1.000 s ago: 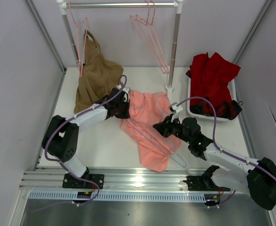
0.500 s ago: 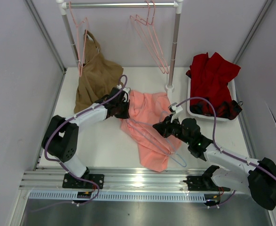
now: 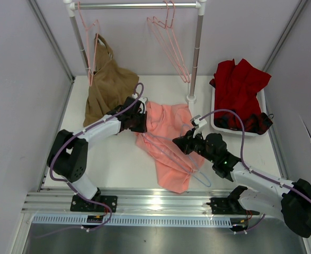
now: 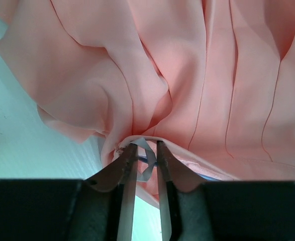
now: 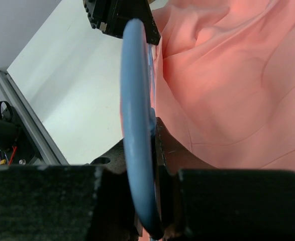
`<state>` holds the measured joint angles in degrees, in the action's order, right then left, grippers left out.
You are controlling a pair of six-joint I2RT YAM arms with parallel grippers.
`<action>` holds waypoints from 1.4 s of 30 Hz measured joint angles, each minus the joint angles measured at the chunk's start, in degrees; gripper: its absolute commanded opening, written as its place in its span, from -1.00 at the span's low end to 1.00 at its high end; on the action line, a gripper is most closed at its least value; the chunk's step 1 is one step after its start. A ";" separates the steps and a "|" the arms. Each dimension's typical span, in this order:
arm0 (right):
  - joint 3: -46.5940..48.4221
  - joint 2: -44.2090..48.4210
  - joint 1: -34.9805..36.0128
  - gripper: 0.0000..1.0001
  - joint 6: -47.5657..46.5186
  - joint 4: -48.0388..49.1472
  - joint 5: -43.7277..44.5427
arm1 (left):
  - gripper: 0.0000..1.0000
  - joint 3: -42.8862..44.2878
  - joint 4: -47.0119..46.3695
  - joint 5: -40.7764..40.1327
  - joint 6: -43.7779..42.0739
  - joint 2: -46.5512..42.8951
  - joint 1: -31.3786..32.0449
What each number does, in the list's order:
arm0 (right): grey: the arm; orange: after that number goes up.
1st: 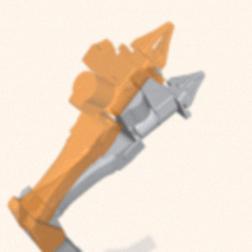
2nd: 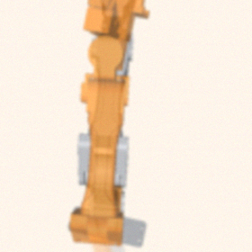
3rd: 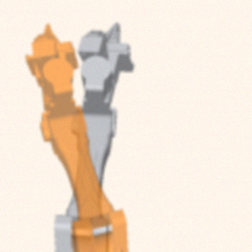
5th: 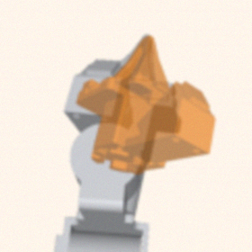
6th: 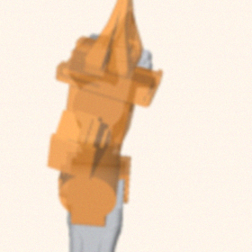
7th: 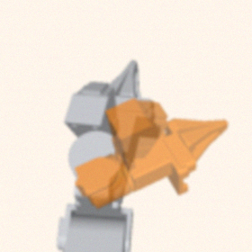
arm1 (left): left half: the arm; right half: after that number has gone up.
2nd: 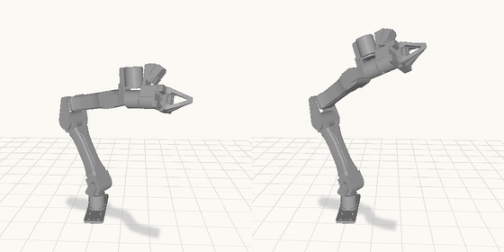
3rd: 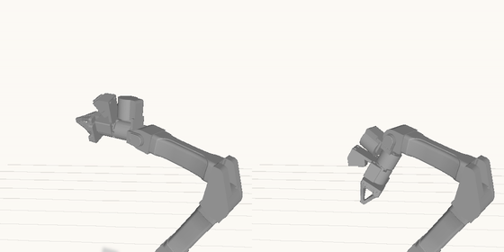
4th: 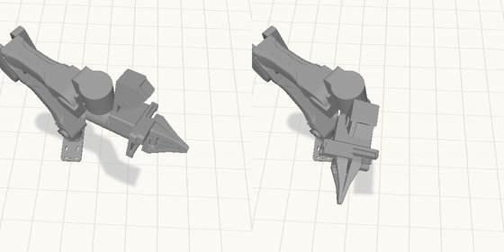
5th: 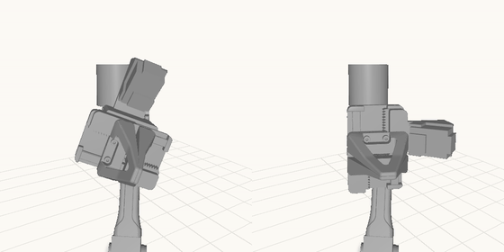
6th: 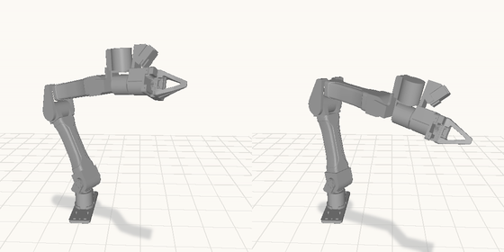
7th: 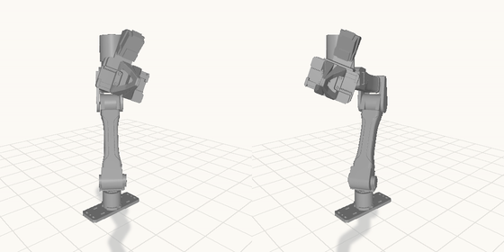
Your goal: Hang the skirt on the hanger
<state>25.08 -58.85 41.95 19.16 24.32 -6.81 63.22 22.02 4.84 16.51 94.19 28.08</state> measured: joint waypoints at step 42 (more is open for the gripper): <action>0.00 0.04 0.74 -1.00 -1.22 0.92 1.03 | -0.01 0.39 1.16 -1.64 -0.57 0.22 -0.02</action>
<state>25.08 -58.81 42.70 17.93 25.23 -5.78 63.61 23.18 3.20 15.94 94.41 28.05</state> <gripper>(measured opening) 0.118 0.486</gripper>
